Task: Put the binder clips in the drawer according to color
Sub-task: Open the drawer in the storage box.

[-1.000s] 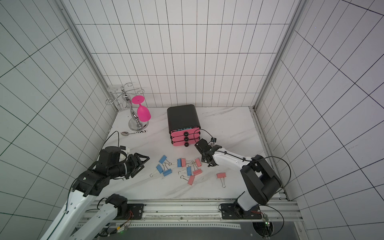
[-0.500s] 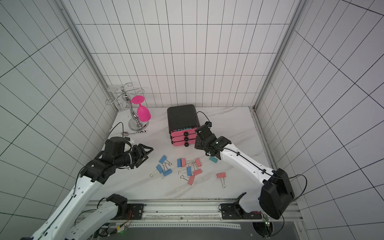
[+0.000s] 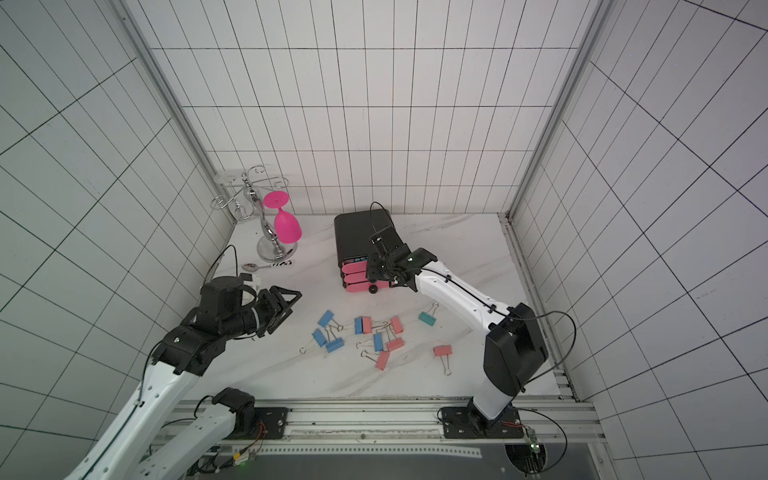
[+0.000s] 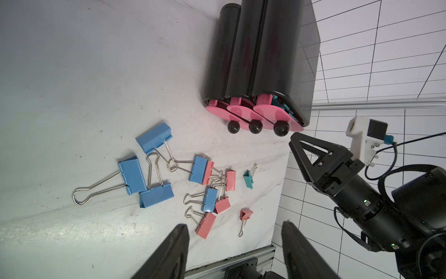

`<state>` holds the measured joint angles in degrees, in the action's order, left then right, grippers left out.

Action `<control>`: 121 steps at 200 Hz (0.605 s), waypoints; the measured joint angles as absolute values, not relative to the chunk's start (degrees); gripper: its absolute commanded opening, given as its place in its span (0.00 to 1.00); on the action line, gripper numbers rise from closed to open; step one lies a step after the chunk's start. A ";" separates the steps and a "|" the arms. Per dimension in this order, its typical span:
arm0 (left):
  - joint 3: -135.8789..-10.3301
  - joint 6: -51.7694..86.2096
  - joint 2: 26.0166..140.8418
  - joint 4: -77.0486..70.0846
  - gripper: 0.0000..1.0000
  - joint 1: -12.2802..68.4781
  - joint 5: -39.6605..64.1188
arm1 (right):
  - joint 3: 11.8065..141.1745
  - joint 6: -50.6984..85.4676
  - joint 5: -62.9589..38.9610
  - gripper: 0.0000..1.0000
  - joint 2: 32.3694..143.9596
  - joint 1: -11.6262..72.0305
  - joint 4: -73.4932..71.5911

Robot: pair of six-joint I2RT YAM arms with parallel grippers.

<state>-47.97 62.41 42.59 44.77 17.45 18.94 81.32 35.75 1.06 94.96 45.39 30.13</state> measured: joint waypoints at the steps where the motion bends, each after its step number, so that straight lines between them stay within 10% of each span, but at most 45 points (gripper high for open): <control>1: -47.97 62.41 42.57 44.77 0.65 17.45 18.92 | 81.38 35.75 1.02 0.53 95.09 45.39 30.09; 121: -47.33 62.57 41.78 45.25 0.65 17.08 18.11 | 82.19 35.77 -0.62 0.44 98.15 44.21 29.65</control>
<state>-47.33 62.57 41.78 45.25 17.08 18.11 82.19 35.77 -0.62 98.15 44.21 29.65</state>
